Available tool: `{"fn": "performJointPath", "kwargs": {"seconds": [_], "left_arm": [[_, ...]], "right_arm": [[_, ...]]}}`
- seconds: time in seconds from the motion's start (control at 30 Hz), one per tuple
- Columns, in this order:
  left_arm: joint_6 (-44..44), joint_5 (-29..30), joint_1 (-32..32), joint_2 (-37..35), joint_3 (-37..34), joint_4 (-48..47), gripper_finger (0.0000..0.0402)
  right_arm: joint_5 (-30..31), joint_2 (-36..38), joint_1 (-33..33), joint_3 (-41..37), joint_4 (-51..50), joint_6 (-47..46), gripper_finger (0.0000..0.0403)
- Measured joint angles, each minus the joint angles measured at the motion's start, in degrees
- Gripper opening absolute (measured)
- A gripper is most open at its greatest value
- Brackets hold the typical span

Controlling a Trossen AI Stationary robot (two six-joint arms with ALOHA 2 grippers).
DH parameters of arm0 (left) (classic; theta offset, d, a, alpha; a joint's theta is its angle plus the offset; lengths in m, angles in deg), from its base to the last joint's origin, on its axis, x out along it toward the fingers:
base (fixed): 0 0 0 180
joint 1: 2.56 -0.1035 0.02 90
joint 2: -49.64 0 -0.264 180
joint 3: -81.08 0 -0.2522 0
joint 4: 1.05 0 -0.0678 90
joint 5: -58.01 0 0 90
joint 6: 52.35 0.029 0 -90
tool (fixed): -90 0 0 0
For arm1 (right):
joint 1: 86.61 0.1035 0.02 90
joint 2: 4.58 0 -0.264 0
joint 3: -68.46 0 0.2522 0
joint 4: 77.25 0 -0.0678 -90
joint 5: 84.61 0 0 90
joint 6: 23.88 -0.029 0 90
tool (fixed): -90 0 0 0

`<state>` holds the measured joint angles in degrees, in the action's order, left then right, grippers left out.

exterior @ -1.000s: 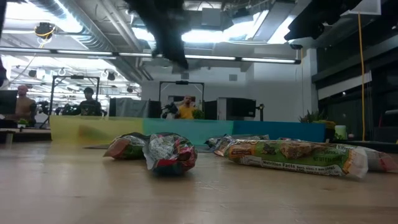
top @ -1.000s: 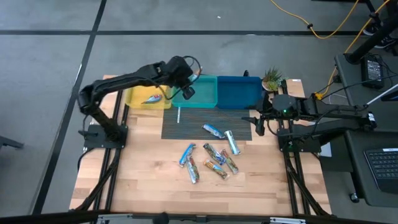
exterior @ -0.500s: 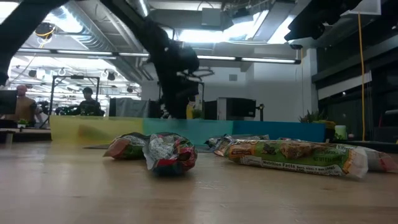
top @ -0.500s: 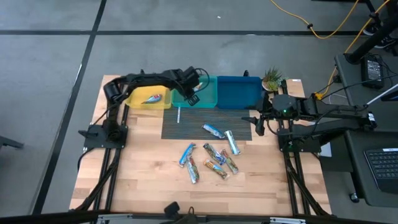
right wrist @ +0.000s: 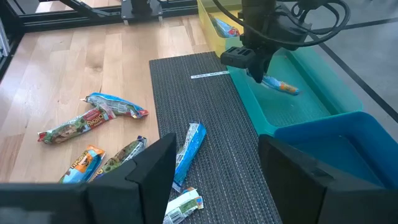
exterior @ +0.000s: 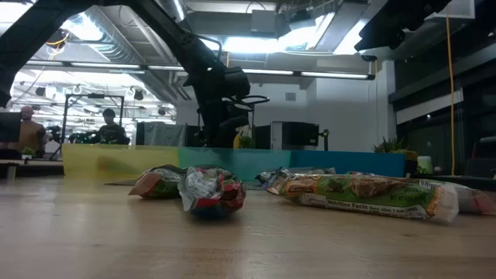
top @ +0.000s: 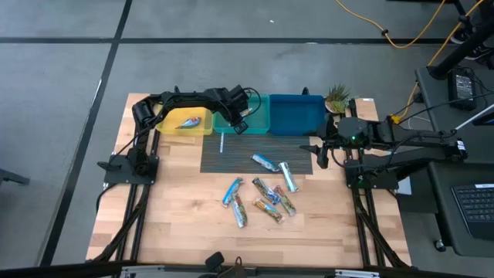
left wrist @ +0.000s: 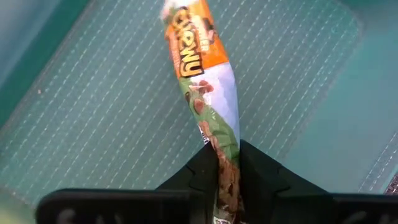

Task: Pick and place Granola Bars by type
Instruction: Put the yellow granola bar into the green bin, then put the blue granola bar into the dark blue bin

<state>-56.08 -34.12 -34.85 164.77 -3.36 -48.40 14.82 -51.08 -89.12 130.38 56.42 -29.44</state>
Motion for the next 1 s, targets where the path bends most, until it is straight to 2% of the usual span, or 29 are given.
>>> {"fn": "performJointPath", "kwargs": {"seconds": [0.27, 0.4, 0.53, 0.63, 0.73, 1.0], "left_arm": [[0.43, 0.02, 0.0, -1.4, 0.0, -0.9, 0.0125], [0.02, -2.78, -0.02, -4.21, 0.0, -2.36, 0.0147], [-0.39, -8.51, -0.24, -7.45, 0.0, -3.96, 0.0152], [-0.61, -11.02, -0.18, -10.66, 0.0, -5.78, 0.0149], [-0.58, -12.58, 0.72, -14.64, 0.0, -7.48, 0.0144], [0.61, -13.01, 6.71, -29.06, 0.0, -9.22, 0.0132]], "right_arm": [[-2.0, 0.0, 0.01, 0.0, -0.03, -0.14, 0.0229], [-2.01, -0.07, 0.0, 0.0, -0.03, 0.44, 0.0229], [-2.55, -1.04, 0.0, 0.0, 0.0, 5.03, 0.0229], [-5.41, -2.2, 0.0, 0.0, 0.09, 6.65, 0.0229], [-7.66, -3.84, 0.0, 0.0, 0.09, 7.55, 0.0229], [-7.74, -7.82, 0.0, 0.0, 1.01, 9.04, 0.0229]]}}
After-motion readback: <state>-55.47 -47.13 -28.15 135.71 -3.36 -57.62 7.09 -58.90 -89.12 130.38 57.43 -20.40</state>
